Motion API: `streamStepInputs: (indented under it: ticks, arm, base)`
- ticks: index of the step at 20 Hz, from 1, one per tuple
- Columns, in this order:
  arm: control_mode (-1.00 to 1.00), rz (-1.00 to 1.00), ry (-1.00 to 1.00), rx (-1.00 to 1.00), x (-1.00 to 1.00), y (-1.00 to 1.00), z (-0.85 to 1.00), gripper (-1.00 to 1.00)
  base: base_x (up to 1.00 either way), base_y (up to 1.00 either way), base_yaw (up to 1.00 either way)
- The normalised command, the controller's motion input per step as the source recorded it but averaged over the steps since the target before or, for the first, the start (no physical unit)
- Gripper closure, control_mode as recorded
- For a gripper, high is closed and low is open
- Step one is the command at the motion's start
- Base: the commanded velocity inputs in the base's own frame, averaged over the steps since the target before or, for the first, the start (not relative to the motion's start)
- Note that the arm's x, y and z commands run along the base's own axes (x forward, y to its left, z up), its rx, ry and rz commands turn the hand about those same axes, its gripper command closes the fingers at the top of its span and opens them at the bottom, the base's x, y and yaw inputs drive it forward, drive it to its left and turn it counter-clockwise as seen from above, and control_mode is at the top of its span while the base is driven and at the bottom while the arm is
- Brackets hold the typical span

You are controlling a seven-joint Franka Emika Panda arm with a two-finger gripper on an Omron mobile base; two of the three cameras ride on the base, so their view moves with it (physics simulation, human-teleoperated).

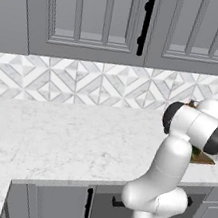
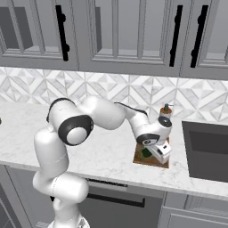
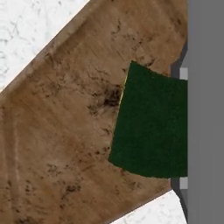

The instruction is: Pick up the sponge from the counter and clean the cutting board by briefly scrubbing or pressing down on the cutting board. Once finished, release the sponge.

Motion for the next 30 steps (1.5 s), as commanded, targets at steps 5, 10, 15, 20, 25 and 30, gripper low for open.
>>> streamStepInputs:
  ticks: [5,10,15,20,25,30]
  arm:
    - [-1.0,0.0,0.01,0.0,0.13,-0.07,-0.95,1.0]
    - [-1.0,0.0,0.01,0.0,0.13,0.01,-0.85,1.0]
    - [-1.0,-0.09,0.03,0.0,-0.03,-0.21,0.34,1.0]
    - [-1.0,-0.12,-0.13,-0.1,-0.5,-0.04,-0.07,1.0]
    - [-1.0,-0.06,-0.08,-0.27,-0.21,0.23,-0.89,1.0]
    - [-1.0,0.0,0.0,-0.2,0.55,0.68,-1.0,1.0]
  base:
    - [0.0,0.0,0.0]
    - [0.0,0.0,0.0]
    - [0.0,0.0,0.0]
    - [0.0,0.0,0.0]
    - [0.0,0.0,0.0]
    - [0.0,0.0,0.0]
